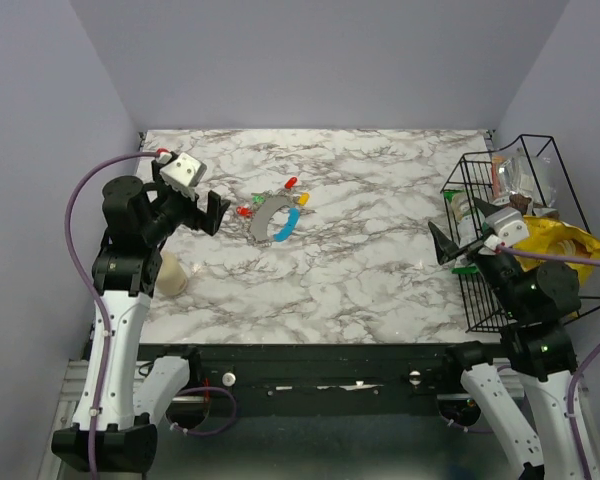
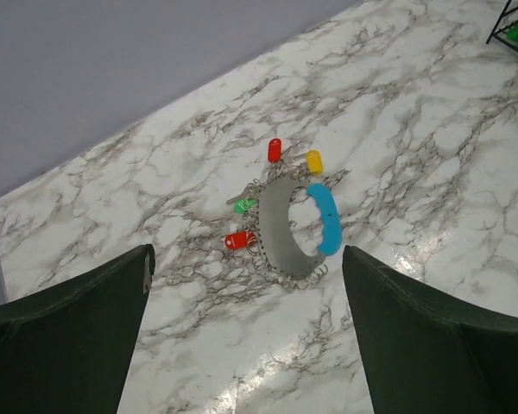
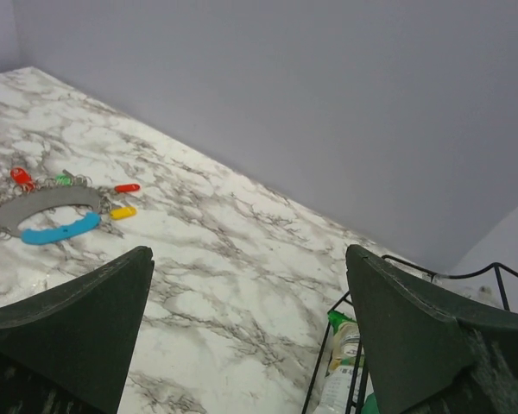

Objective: Remove the keys from the keyring

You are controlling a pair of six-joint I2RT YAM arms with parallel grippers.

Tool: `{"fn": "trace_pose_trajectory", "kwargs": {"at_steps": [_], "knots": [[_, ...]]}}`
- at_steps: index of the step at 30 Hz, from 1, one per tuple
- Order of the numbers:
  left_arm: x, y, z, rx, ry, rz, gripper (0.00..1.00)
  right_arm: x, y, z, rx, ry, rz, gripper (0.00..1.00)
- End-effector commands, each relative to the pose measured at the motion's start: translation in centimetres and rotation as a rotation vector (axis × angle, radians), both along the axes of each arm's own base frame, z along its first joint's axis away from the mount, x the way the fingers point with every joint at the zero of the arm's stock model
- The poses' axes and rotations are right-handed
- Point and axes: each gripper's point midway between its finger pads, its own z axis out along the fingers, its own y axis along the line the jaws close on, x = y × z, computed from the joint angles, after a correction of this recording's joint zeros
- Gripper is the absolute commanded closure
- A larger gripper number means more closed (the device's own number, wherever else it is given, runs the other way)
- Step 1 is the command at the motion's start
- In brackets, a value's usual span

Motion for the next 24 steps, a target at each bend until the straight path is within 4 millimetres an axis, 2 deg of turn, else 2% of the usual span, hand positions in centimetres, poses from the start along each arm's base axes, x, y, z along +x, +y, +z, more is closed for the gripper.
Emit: {"fn": "trace_pose_trajectory", "kwargs": {"at_steps": [1,4,5,8,9,10,11,13,14,16,17,19,20,21,22,23,24], "knots": [[1.0,0.1,-1.4,0.078,0.036,-0.029,0.01,0.8,1.0,-1.2,-0.072,0.045,0.057,0.00],[2.4,-0.3,-3.4,0.119,0.081,-0.031,0.01,1.5,2.2,-2.1,-0.102,0.102,0.117,0.00],[3.0,-1.0,-4.5,0.135,0.111,-0.046,0.01,1.5,2.5,-2.3,-0.108,0.126,0.138,0.00],[4.3,-1.6,-6.7,0.189,0.136,-0.042,0.01,2.1,3.6,-2.3,-0.099,0.197,0.194,0.00],[4.3,-2.6,-7.7,0.211,0.142,-0.065,0.01,2.3,4.0,-2.4,-0.095,0.219,0.214,0.00],[4.8,-3.1,-8.0,0.229,0.128,-0.063,0.01,2.8,4.2,-2.1,-0.091,0.239,0.224,0.00],[5.5,-3.1,-9.3,0.261,0.153,-0.046,0.01,3.0,4.5,-2.5,-0.083,0.270,0.234,0.00],[5.9,-4.5,-10.4,0.291,0.167,-0.070,0.01,3.2,4.9,-2.8,-0.078,0.299,0.256,0.00],[6.5,-4.9,-11.8,0.301,0.208,-0.082,0.01,3.6,5.1,-3.6,-0.081,0.328,0.264,0.00],[7.3,-5.7,-12.4,0.292,0.230,-0.096,0.01,3.9,5.1,-4.4,-0.086,0.341,0.263,0.00],[8.0,-6.0,-13.9,0.286,0.279,-0.095,0.01,4.3,5.0,-5.5,-0.090,0.354,0.253,0.00],[9.1,-6.4,-14.4,0.282,0.298,-0.087,0.01,4.7,4.6,-6.3,-0.099,0.361,0.227,0.00],[9.7,-6.7,-16.0,0.288,0.347,-0.087,0.01,4.8,4.5,-6.6,-0.108,0.362,0.221,0.00],[10.4,-6.9,-15.9,0.292,0.347,-0.078,0.01,4.9,4.4,-7.1,-0.112,0.369,0.215,0.00],[10.7,-7.1,-16.6,0.302,0.370,-0.075,0.01,4.9,4.3,-7.1,-0.113,0.370,0.210,0.00],[11.2,-7.8,-18.4,0.328,0.414,-0.081,0.01,4.9,4.4,-7.3,-0.115,0.370,0.212,0.00],[12.0,-8.1,-18.4,0.343,0.411,-0.066,0.01,5.0,4.4,-7.3,-0.116,0.369,0.214,0.00]]}}
